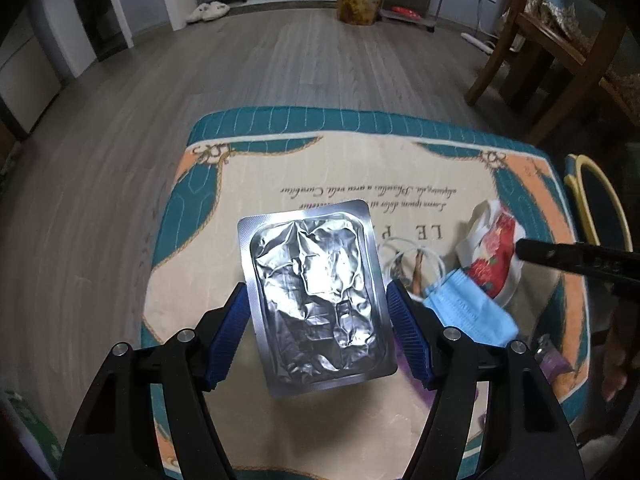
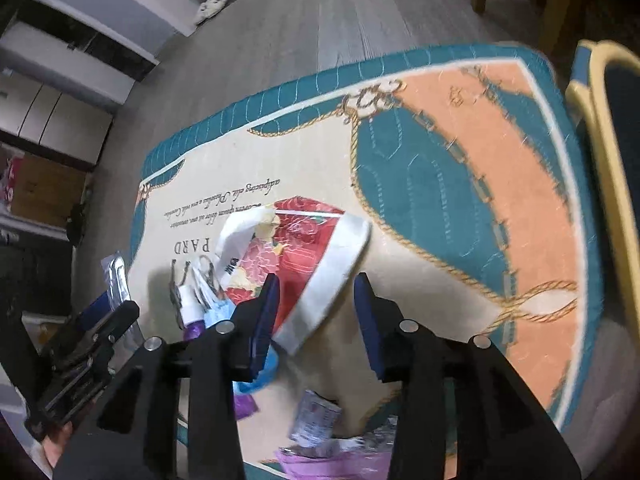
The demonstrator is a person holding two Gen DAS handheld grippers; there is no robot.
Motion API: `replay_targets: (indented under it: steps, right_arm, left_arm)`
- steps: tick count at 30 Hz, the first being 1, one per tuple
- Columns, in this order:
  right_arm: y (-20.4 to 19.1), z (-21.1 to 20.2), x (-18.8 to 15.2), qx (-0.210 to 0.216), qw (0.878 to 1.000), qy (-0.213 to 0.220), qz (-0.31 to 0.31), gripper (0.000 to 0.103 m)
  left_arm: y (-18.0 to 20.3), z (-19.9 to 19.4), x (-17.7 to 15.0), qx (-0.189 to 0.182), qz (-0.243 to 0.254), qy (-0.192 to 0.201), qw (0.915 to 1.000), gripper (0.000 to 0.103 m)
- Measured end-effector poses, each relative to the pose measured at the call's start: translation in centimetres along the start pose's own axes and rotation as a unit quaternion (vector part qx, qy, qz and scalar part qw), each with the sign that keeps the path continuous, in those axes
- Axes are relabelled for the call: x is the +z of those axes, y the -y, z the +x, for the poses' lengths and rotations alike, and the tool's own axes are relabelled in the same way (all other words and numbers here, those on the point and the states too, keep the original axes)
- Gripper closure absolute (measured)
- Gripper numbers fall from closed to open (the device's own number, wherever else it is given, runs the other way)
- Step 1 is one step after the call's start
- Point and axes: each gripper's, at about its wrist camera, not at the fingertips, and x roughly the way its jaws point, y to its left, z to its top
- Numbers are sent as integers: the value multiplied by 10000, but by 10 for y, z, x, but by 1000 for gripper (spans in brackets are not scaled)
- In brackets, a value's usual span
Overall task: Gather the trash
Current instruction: 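Grasp the red-and-white paper cup with the right tool while the left tool grasps the silver foil pack, then carry the paper cup and foil pack over the bin and open both tools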
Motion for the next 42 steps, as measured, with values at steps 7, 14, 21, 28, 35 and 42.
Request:
replay_targets:
  steps: [7,14,21,28,35,42]
  right_arm:
    - [6,13,-1,380,9971,-72,653,95]
    - [9,-2,2,576,9958,126,706,100]
    - [1,-13,8,343,9980,402,350,100]
    - [-4,-36,17,292,9964,769,225,101]
    - [-20,-61,18,-144,9953,832,-470,101]
    - [-13,-82,10,-469,9922,908,-714,101]
  left_arm:
    - [2,4,6,-109,173,51,9998,33]
    - [3,-3,12,-177,199,187,9995,33]
    - [3,-4,14,-200,223,231,9993,33]
    - [9,-6,16,-192,361,279,9988,33]
    - [15,-6,19,-254,466,314,9981,33]
    - [29,-12,22,-330,607,409,9968,33]
